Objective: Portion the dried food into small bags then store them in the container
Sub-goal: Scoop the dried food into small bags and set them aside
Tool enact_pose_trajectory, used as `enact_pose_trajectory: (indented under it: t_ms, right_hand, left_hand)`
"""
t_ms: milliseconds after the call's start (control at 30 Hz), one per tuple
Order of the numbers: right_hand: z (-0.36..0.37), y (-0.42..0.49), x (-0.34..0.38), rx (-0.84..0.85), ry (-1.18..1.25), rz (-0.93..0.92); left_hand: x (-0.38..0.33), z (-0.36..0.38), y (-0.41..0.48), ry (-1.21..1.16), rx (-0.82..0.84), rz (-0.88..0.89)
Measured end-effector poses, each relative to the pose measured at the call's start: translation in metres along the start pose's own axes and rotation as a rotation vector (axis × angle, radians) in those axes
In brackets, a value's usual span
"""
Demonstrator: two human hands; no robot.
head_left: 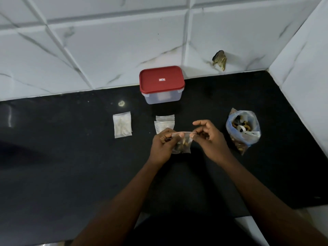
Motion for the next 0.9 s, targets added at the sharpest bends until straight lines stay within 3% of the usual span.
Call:
enact_pose_trajectory:
  t_ms: [433, 900]
  right_hand:
    - [0.057, 0.010, -0.002, 0.001, 0.128, 0.066]
    - [0.067, 0.026, -0.029, -0.019, 0.025, 0.132]
  left_hand:
    - [0.029, -0.052, -0.007, -0.199, 0.045, -0.159]
    - [0.047, -0.077, 0.018, -0.033, -0.058, -0.214]
Point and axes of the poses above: each hand's wrist, its own y-axis towards the middle knuckle, its own z-axis out of the palm, x = y × z, the point moved 9 cm from there along y, towards the middle knuckle, and after that the axes turned 12 degrees about -z, right-handed, at the moved point
